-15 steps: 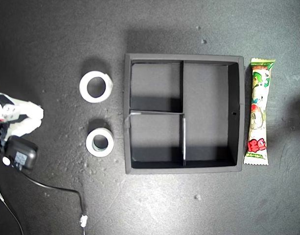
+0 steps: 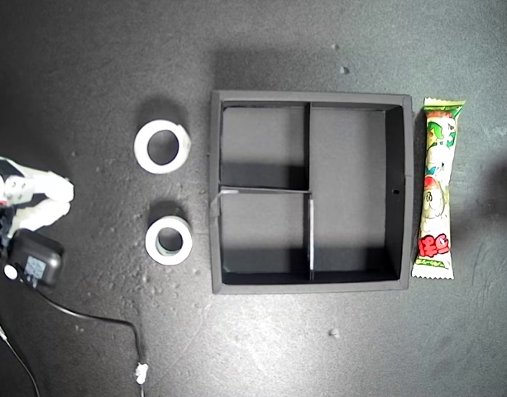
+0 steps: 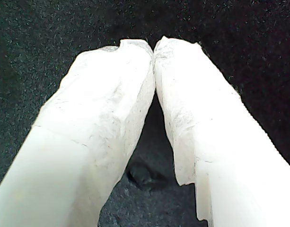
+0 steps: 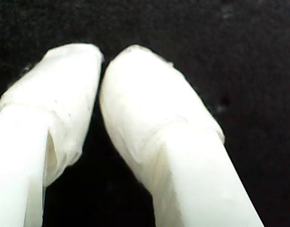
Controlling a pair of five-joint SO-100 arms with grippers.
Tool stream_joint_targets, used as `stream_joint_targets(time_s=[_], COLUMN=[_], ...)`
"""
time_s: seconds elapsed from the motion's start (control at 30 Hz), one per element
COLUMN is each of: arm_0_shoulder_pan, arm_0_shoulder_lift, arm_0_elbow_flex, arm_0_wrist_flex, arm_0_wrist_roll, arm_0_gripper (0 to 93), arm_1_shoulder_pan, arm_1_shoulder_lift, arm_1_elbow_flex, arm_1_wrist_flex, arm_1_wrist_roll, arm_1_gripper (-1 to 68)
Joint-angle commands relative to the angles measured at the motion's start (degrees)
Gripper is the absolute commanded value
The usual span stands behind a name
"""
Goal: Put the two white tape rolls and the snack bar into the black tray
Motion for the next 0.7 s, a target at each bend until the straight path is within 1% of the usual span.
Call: stream_joint_targets(time_s=[0.0,0.27,0.33,0.5,0.6,0.67], arm_0_shoulder_pan=[-0.35,-0.35,-0.35,-0.35,-0.35,-0.35], arm_0_shoulder_lift=[2.72,2.72,2.72,2.72,2.72,2.72], arm_0_elbow_flex=[3.25,3.25,3.25,3.25,3.25,3.25], arm_0_wrist_flex=[2.11,2.11,2.11,2.11,2.11,2.11], arm_0_wrist_roll=[-0.44,-0.44,-0.44,-0.44,-0.44,-0.44], arm_0_gripper=[0.3,0.3,0.3,0.3,0.3,0.3], arm_1_shoulder_pan=[0.44,0.7,2.02,6.06,6.5,5.1], arm_1_shoulder_lift=[-0.18,-0.18,-0.18,-0.18,-0.18,-0.18], arm_1_elbow_flex=[0.7,0.7,0.7,0.7,0.7,0.7], arm_1_wrist_flex=[0.7,0.7,0.7,0.44,-3.69,-8.53], arm_1_wrist_roll=[0.18,0.18,0.79,10.2,10.63,6.77], arm_1_gripper=[0.0,0.0,0.0,0.0,0.0,-0.1])
